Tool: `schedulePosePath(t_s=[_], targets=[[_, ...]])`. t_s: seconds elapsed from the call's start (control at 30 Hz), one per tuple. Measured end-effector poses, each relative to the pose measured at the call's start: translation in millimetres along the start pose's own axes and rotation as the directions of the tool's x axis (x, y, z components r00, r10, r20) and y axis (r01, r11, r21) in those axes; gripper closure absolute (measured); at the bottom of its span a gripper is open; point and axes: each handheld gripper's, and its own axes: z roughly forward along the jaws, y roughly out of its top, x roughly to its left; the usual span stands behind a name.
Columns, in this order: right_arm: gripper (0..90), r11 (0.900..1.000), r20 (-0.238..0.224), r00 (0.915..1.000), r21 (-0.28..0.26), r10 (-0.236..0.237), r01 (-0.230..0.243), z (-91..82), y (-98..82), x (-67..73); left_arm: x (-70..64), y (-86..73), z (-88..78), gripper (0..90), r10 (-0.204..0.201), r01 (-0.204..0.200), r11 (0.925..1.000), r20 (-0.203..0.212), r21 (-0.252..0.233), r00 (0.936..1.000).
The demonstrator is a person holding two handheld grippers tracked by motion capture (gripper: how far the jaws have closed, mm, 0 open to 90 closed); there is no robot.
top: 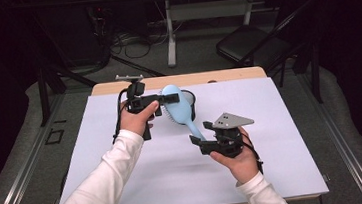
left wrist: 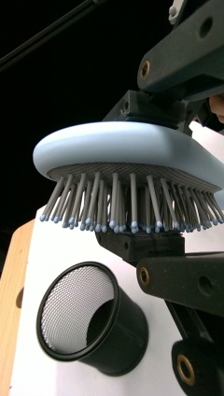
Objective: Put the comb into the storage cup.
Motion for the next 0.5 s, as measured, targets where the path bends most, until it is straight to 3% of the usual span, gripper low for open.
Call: schedulePosePath(t_s=[0.5], targets=[[21.2,0.999,0.024,0.9996,0.035,0.015,-0.015,1.6,0.0,-0.7,-1.7,13.5,-5.5,50.9,0.026,-0.027,0.9991,-0.025,-0.032,0.9993]])
